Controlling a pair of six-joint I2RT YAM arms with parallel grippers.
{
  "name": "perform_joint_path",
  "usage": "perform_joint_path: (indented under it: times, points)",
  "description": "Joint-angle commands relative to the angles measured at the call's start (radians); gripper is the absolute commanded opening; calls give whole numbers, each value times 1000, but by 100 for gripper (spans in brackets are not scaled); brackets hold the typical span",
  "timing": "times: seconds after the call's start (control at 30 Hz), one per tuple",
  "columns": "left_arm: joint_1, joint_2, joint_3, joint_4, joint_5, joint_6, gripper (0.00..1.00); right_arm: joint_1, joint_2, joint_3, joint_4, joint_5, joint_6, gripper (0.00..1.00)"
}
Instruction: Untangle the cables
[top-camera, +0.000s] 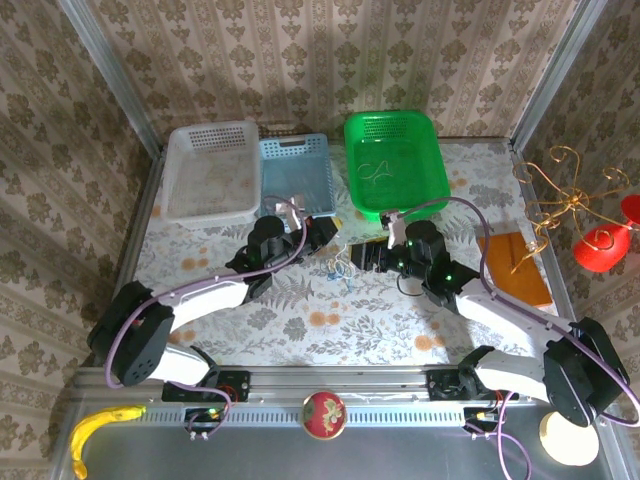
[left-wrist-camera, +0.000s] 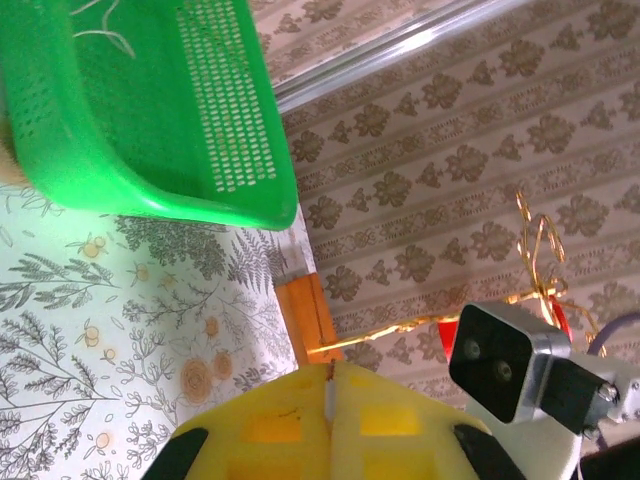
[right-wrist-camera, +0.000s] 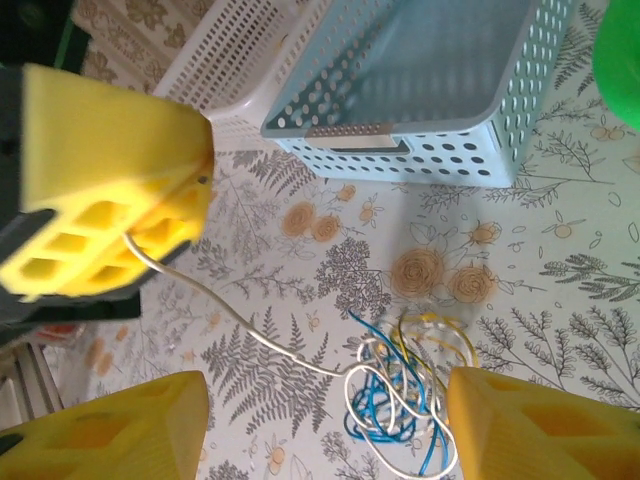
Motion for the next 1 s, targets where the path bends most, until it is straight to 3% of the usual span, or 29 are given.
perform_joint_path:
  times: [0.0, 0.27, 0.43, 0.63, 0.7, 0.73, 0.97]
  points:
    - [2, -43, 61, -152, 69, 141, 0, -4, -2, 54, -66, -56, -107, 67]
    - [-3, -73, 120, -262, 88, 209, 0, 1, 72, 110, -13, -130, -112, 66]
    - [-11, -79, 137, -281, 98, 216, 0, 12, 122, 136, 19, -149, -92, 55]
    - [-19, -83, 162, -334, 106, 245, 0, 24, 145, 151, 44, -154, -66, 28]
    - [-19, -87, 171, -357, 108, 261, 0, 25, 143, 152, 54, -156, -54, 5]
    - [-19, -89, 172, -363, 109, 268, 1, 24, 141, 151, 58, -155, -48, 0]
    - [40, -169, 154, -423, 97, 343, 63, 23, 126, 158, 37, -116, -34, 0]
